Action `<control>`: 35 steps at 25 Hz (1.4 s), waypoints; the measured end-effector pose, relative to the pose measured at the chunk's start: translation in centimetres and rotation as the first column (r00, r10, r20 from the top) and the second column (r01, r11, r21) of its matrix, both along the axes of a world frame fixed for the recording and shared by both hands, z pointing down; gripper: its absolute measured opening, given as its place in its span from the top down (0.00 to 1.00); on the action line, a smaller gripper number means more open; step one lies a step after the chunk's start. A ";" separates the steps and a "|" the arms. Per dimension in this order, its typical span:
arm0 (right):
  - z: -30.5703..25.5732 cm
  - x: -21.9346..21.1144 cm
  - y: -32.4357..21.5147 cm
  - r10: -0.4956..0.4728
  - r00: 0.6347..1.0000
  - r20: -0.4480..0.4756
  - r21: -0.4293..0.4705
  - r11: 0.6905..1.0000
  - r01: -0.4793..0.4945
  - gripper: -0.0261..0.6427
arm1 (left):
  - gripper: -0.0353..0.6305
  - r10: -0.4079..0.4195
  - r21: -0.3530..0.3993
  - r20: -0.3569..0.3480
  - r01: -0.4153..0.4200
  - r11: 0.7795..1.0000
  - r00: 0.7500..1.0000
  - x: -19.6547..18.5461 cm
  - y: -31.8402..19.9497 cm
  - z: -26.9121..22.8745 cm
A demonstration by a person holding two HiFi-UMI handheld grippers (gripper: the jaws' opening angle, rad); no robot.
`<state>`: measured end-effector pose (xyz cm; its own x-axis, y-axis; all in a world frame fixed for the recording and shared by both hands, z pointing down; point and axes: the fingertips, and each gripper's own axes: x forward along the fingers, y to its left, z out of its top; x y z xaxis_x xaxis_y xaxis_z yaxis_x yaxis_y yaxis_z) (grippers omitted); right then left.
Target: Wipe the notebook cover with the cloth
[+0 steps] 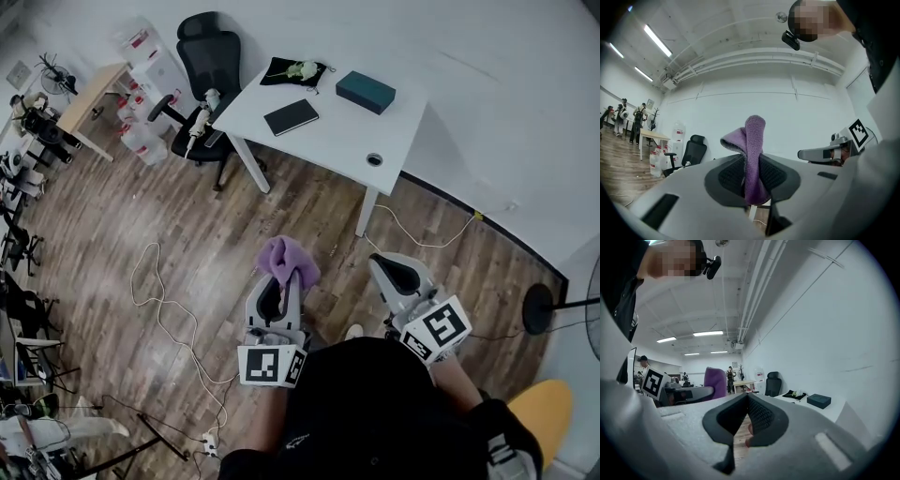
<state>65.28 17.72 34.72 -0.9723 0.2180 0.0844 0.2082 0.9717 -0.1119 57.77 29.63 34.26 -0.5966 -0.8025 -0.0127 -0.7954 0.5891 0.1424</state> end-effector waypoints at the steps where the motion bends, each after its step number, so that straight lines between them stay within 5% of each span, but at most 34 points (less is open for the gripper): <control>1: 0.0 -0.5 0.1 -0.002 1.000 0.001 -0.002 1.000 0.002 0.96 | 0.83 -0.003 -0.008 -0.002 0.003 1.000 1.000 -0.3 0.2 0.1; 9: 0.5 -4.8 0.8 0.010 1.000 -0.015 -0.042 0.999 -0.010 0.96 | 0.83 -0.016 -0.011 -0.026 0.015 1.000 1.000 -4.7 1.6 0.9; 25: 0.9 -21.2 5.5 0.094 0.995 -0.029 -0.005 0.996 -0.094 0.96 | 0.83 0.095 -0.028 0.002 -0.094 0.995 0.996 -22.0 4.4 0.5; 35: 1.0 -28.9 7.2 0.135 0.990 -0.036 0.011 0.991 -0.135 0.96 | 0.83 0.084 0.000 -0.020 -0.084 0.996 0.996 -30.2 8.3 1.1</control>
